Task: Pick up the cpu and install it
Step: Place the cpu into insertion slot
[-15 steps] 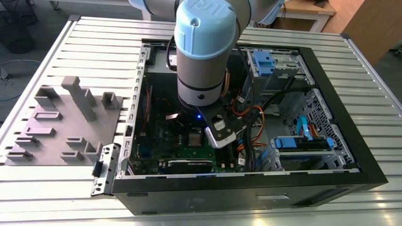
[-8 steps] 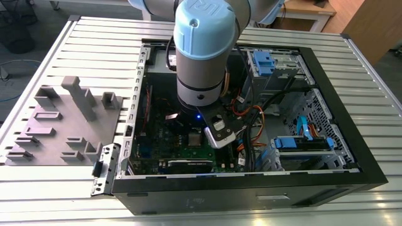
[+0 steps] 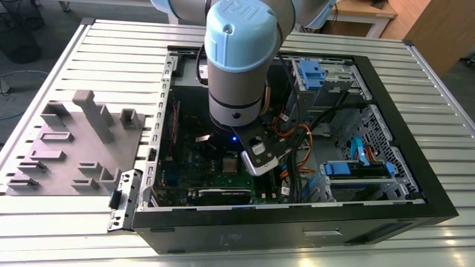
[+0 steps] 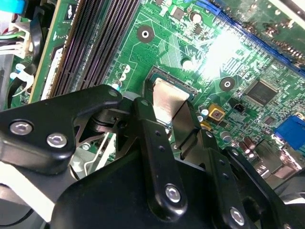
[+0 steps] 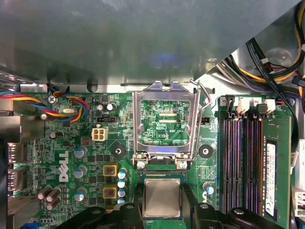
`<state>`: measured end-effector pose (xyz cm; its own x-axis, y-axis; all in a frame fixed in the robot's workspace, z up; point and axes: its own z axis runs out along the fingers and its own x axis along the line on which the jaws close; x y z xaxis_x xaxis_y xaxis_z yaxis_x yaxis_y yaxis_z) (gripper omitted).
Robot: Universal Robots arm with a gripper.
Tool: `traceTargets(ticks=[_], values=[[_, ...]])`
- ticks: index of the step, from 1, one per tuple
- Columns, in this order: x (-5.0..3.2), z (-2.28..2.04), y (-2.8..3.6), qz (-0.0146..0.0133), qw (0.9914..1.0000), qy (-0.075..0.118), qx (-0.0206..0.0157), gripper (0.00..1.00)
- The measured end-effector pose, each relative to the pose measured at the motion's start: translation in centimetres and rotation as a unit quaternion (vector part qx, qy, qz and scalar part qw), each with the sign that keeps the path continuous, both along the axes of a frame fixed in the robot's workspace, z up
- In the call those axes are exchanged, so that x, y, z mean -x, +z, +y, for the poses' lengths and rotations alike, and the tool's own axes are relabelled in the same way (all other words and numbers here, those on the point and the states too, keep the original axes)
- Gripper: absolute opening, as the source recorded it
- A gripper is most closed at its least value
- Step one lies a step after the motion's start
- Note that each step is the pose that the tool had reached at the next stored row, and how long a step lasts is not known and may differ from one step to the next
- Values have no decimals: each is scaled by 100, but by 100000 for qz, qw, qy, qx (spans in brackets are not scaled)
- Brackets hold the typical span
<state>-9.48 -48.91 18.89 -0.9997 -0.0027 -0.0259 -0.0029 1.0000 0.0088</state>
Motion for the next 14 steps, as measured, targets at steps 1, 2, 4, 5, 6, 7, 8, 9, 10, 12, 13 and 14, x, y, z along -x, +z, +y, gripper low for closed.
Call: traceTargets(ticks=[1,2,4,5,6,7,8,9,10,12,13,14], values=[[0,0,-1,-4,100000,0,-7,41],[0,0,-1,-4,100000,-1,-10,41],[0,0,-1,-2,100000,3,-8,41],[0,0,-1,-2,100000,2,-6,41],[-1,0,-2,-16,100000,5,-12,41],[-3,1,-3,-46,100000,18,-22,42],[-4,1,-4,-61,100000,29,-41,47],[-4,1,-5,-40,100000,32,-56,47],[-2,1,-5,-16,100000,15,-48,53],[0,0,-4,-4,100000,-3,-35,53],[0,1,-4,-3,100000,-5,-29,53],[1,1,-3,-7,100000,-9,-25,53]])
